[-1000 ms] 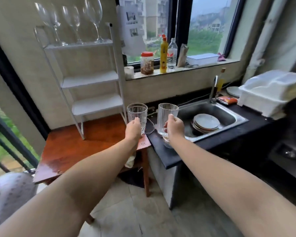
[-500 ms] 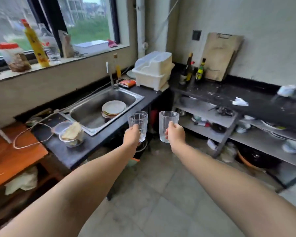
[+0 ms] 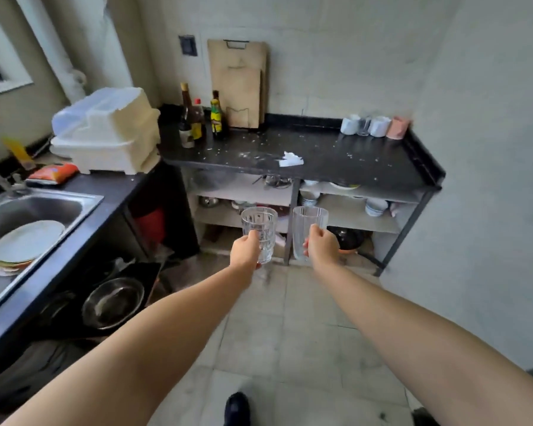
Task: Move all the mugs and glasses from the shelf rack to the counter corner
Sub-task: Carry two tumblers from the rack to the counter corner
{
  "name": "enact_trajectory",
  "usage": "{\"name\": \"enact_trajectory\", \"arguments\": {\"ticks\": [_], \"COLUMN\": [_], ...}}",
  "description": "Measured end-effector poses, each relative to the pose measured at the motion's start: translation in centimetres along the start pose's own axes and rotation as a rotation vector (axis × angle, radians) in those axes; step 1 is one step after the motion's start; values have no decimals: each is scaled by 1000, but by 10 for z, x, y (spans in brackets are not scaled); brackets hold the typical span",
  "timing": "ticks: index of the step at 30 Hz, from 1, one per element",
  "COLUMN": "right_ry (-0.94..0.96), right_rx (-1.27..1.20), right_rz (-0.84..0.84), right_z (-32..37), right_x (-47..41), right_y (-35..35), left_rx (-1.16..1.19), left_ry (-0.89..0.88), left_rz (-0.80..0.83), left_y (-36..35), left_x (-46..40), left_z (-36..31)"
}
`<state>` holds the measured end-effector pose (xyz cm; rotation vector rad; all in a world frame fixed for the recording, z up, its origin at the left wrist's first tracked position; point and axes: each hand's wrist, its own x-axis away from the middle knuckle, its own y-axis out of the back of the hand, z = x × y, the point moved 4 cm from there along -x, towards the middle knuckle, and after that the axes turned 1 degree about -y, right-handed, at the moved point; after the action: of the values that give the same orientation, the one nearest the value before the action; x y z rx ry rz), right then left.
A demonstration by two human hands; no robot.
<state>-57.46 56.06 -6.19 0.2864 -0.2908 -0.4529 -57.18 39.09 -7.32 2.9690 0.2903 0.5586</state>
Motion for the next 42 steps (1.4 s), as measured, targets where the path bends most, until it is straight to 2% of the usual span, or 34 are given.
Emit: {"name": "enact_trajectory", "arguments": {"ticks": [5, 13, 20, 27, 35, 42], "right_ry": [-56, -98, -186, -185, -143, -247], "right_rx": [-24, -76, -115, -135, -52, -64], "right_rz": [-117, -275, -349, -355, -301, -292], "right_z": [-5, 32, 32, 31, 45, 25], "right_x": [-79, -217, -306, -422, -571, -663], "right_y": [30, 67, 101, 148, 211, 225], "left_rx": [-122, -279, -170, -118, -30, 11], "left_ry": [-9, -31, 92, 149, 184, 255], "left_rz": [114, 301, 424, 453, 400, 368], "left_y": [-77, -186, -287, -400, -520, -594], "left_x": [-63, -179, -243, -299, -372, -426], "left_z": [-24, -89, -119, -141, -181, -196]}}
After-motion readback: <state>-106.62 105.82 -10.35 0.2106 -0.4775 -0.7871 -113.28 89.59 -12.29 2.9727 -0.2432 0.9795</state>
